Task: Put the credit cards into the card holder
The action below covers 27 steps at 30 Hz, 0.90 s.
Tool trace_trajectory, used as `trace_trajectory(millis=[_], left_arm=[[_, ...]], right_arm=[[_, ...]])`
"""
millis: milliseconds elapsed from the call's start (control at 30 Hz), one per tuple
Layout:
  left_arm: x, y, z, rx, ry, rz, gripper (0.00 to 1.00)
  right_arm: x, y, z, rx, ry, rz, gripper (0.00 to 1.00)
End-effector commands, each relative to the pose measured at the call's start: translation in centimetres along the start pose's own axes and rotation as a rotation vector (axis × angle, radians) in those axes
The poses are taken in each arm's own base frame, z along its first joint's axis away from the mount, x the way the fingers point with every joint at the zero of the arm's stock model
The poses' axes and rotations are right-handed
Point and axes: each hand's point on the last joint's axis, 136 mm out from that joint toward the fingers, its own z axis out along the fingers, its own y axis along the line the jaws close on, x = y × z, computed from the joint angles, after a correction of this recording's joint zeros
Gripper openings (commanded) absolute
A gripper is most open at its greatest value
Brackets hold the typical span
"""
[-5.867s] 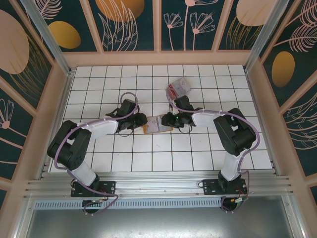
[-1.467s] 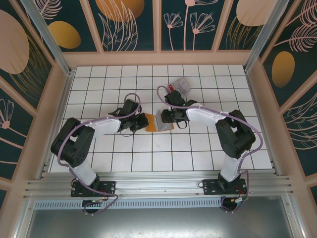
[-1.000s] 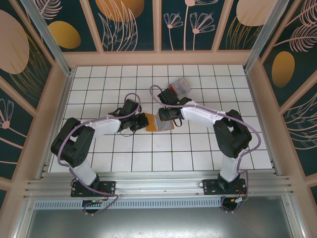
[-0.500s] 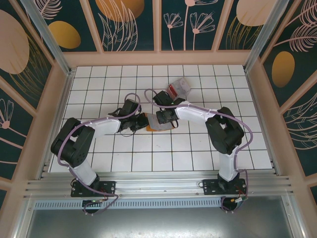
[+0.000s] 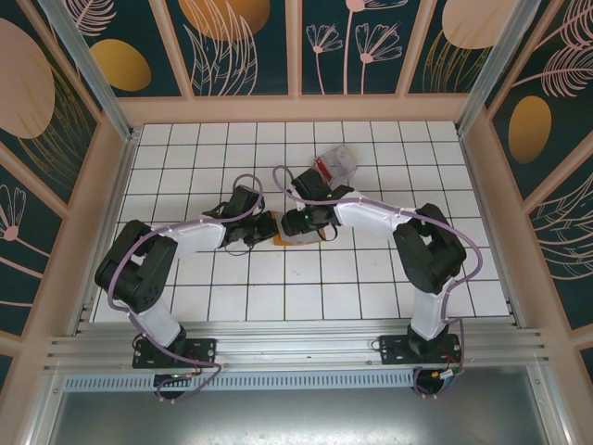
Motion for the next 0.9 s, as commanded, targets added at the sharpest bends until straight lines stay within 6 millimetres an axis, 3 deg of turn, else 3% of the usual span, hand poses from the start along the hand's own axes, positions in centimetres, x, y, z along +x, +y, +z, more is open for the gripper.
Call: trace_trajectory(millis=[0, 367, 567, 867], left_arm=[[-0.1, 0.0, -0.1, -0.005, -0.005, 0.012, 0.0], [-0.2, -0.5, -0.2, 0.009, -0.002, 0.013, 0.0], [-0.3, -0.8, -0.2, 0.021, 0.001, 0.013, 0.0], [-0.7, -2.3, -0.7, 0.071, 0.0, 0.006, 0.0]], right_arm=[[-0.3, 1.3, 0.3, -0.076, 0.007, 0.013, 0.53], [1.2, 1.2, 2.8, -0.116, 0.073, 0.05, 0.54], [1.6, 2.0, 3.1, -0.209, 0.081, 0.082, 0.62], [2.5, 1.7, 3.8, -0.267, 0.104, 0.123, 0.7]])
